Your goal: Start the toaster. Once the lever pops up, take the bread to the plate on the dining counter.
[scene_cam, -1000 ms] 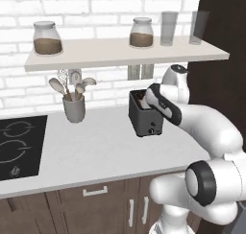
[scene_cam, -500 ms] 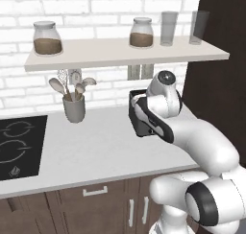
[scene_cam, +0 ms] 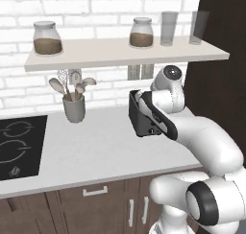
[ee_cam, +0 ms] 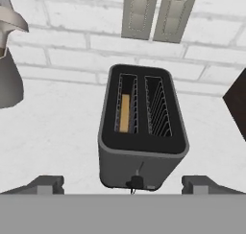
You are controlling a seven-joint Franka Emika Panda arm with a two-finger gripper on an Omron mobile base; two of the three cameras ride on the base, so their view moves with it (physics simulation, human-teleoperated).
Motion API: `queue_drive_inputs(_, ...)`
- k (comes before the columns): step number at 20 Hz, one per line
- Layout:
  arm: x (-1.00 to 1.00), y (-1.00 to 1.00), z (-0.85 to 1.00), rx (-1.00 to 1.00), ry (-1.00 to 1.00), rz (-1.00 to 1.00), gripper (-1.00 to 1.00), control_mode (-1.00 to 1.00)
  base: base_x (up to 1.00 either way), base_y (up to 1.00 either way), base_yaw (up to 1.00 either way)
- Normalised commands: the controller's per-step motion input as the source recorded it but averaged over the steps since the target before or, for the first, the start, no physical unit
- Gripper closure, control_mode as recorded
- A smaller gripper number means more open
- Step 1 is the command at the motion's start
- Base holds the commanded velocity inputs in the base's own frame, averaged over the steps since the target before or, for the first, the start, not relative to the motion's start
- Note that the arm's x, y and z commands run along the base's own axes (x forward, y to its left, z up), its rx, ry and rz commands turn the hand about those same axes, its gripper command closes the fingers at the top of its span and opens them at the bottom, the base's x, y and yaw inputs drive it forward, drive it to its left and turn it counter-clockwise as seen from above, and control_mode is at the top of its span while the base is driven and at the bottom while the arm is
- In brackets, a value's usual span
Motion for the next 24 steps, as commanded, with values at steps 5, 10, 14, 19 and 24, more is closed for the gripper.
queue_drive_inputs(5, 0.0, -0.1, 0.0, 0.0, -0.03, 0.0, -1.0, -1.0, 0.0, 0.0, 0.0)
queue_drive_inputs(10, 0.0, 0.0, 0.0, 0.0, 0.0, 0.0, -1.0, -1.0, 0.0, 0.0, 0.0)
queue_drive_inputs(14, 0.0, 0.0, 0.0, 0.0, 0.0, 0.0, -1.0, -1.0, 0.0, 0.0, 0.0)
queue_drive_inputs(19, 0.0, 0.0, 0.0, 0.0, 0.0, 0.0, -1.0, -1.0, 0.0, 0.0, 0.0)
queue_drive_inputs(24, 0.0, 0.0, 0.0, 0.0, 0.0, 0.0, -1.0, -1.0, 0.0, 0.0, 0.0)
